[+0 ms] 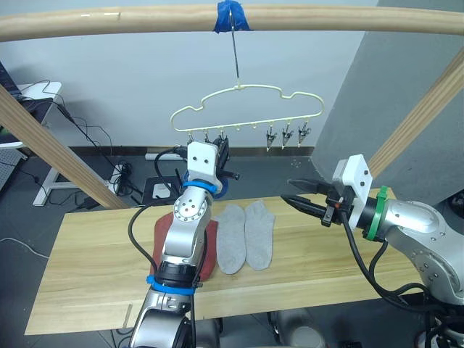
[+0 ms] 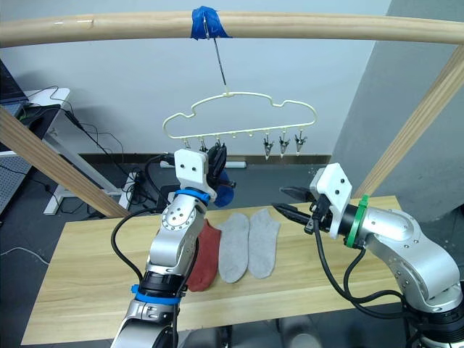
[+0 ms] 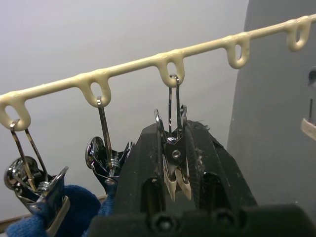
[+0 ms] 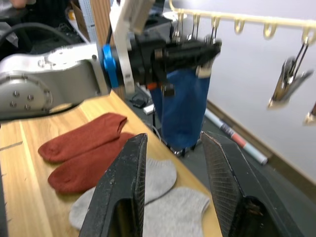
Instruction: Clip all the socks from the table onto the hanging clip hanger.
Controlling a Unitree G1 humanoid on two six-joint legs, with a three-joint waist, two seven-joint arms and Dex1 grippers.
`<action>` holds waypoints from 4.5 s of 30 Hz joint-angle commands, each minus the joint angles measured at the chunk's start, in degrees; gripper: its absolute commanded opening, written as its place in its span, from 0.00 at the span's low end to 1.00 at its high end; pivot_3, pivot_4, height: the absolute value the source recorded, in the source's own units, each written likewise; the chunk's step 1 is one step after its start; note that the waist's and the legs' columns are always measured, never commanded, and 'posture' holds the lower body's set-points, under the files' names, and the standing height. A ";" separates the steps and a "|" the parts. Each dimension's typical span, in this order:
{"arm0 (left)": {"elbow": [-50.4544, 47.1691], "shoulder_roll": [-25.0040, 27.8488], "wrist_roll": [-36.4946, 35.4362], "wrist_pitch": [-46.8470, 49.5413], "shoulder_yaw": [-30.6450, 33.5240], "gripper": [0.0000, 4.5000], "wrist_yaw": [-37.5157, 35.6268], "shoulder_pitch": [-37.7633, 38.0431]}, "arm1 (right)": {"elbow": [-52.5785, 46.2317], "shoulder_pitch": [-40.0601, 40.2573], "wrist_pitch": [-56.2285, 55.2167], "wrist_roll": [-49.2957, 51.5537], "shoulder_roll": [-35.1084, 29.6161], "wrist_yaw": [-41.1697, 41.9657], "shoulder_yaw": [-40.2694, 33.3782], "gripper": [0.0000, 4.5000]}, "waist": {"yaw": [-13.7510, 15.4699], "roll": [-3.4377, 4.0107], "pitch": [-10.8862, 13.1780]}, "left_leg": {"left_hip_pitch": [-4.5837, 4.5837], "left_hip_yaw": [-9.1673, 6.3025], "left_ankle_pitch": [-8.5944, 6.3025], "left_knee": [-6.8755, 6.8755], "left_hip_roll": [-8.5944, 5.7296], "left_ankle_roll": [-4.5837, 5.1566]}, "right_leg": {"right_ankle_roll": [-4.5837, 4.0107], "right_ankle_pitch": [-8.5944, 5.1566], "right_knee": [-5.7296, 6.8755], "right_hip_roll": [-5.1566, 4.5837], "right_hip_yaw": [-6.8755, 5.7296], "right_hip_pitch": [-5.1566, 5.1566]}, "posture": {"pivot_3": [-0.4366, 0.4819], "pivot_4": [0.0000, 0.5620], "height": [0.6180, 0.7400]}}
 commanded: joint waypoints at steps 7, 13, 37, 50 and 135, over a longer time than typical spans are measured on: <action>-2.30 -0.06 -0.79 -1.15 -0.07 0.15 -1.31 0.27 | -1.99 0.24 -1.76 -0.49 -1.22 0.59 -0.36 0.40 | 0.01 0.00 0.00 | 0.00 0.00 0.00 0.00 0.00 0.00 | 0.00 0.00 0.01 0.03 -0.01 0.00 | 0.18 0.39 1.00; -1.97 -0.08 0.27 -0.77 0.00 0.45 -0.41 0.24 | -1.99 0.31 -1.77 -0.56 -1.26 0.54 -0.46 0.40 | 0.01 0.00 0.00 | 0.00 -0.01 0.00 0.00 0.00 0.00 | 0.00 0.00 0.01 0.02 -0.01 0.00 | 0.18 0.39 1.00; 1.54 -0.66 2.23 -2.22 -0.06 0.34 2.02 -3.01 | -1.67 0.22 -1.11 0.99 -1.28 0.72 -1.50 0.40 | 0.01 0.00 0.00 | 0.00 0.00 0.00 0.01 0.00 0.00 | 0.00 0.00 0.01 0.02 -0.01 0.00 | 0.18 0.38 1.00; -0.57 0.56 1.57 -2.51 -0.40 0.06 -0.60 -1.57 | -2.19 2.09 -2.02 -0.72 -2.24 1.45 0.14 0.40 | 0.02 0.00 0.00 | 0.00 0.00 0.00 0.00 0.00 0.00 | 0.00 0.00 0.01 0.02 -0.01 0.00 | 0.19 0.38 1.00; -15.40 14.45 -35.66 35.28 9.87 0.06 -20.85 -4.42 | 24.09 -21.16 -13.39 -47.73 19.04 1.54 28.31 0.00 | -1.49 0.06 0.01 | -0.03 -0.24 0.01 0.02 0.13 -0.02 | -0.02 0.02 0.07 -0.07 0.02 -0.14 | 0.17 0.39 1.00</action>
